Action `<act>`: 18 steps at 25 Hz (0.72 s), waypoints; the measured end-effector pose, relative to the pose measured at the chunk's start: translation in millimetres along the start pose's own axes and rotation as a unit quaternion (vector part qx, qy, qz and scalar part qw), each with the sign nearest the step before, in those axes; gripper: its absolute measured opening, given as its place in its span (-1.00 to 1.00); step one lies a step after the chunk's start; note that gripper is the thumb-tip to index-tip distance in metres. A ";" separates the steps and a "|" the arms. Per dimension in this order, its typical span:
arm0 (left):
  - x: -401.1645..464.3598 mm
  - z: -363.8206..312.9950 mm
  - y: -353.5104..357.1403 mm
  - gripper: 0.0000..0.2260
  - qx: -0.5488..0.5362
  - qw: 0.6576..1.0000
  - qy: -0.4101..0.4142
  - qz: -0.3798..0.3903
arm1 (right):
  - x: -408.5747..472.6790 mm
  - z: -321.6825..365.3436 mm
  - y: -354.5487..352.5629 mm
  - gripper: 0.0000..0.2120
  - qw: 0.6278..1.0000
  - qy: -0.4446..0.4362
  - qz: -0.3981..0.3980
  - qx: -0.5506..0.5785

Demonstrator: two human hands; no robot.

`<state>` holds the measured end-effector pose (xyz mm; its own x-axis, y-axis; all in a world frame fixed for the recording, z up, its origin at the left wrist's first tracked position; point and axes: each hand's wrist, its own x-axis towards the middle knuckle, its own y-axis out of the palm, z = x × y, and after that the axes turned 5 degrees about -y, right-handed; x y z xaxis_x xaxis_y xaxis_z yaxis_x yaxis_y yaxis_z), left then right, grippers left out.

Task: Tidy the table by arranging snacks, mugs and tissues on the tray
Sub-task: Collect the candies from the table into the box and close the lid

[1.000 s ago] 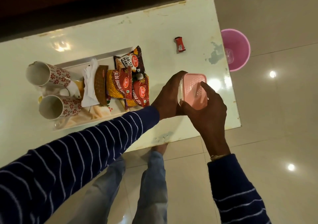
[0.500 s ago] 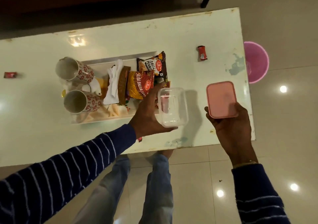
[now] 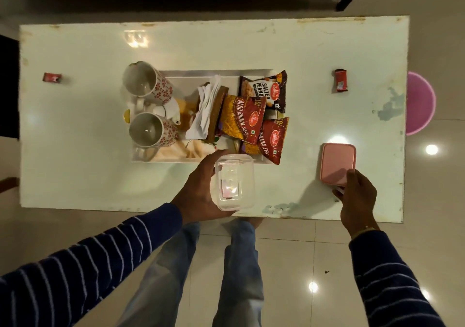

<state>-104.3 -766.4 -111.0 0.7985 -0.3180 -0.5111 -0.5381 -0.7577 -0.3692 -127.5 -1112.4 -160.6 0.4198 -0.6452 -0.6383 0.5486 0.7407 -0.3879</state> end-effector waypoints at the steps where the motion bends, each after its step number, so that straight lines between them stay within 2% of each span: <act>1: -0.6 3.9 -0.9 -0.01 -0.005 1.000 -0.006 -0.002 | 0.6 -1.3 -0.6 -0.72 0.997 -0.024 -0.023 -0.072; 3: -1.9 10.4 -4.1 0.00 -0.011 1.000 -0.015 -0.012 | -5.3 -0.4 -0.4 -0.54 0.976 -0.076 -0.083 -0.187; 5: -4.9 12.6 -7.8 -0.02 -0.015 0.999 -0.019 -0.026 | -27.5 2.8 7.7 -0.51 0.951 -0.189 -0.114 -0.215; 6: -6.8 12.9 -10.1 -0.03 -0.015 0.999 -0.020 -0.033 | -43.9 1.8 16.6 -0.53 0.940 -0.250 -0.103 -0.206; 8: -12.1 15.7 -15.0 -0.01 -0.012 0.999 -0.019 -0.048 | -85.6 -6.7 43.0 -0.60 0.924 -0.326 -0.033 -0.198; 9: -15.1 17.8 -17.5 0.00 -0.010 0.998 -0.020 -0.057 | -106.7 -13.5 58.9 -0.63 0.919 -0.334 0.020 -0.208; 13: -26.5 29.3 -31.0 0.02 -0.001 0.996 -0.036 -0.079 | -157.0 -45.2 120.9 -0.61 0.897 -0.298 0.209 -0.250; 16: -33.8 42.9 -41.1 0.01 0.008 0.996 -0.038 -0.086 | -165.6 -64.5 147.7 -0.55 0.837 -0.328 0.258 -0.353; 18: -36.8 49.8 -45.4 0.00 0.010 0.995 -0.032 -0.090 | -165.5 -70.8 153.2 -0.56 0.815 -0.337 0.264 -0.391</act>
<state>-122.8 -692.0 -114.1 0.8637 -0.1416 -0.4837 -0.3944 -0.7873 -0.4738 -164.2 -878.9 -161.5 0.8940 0.0402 -0.4462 -0.3548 0.6715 -0.6505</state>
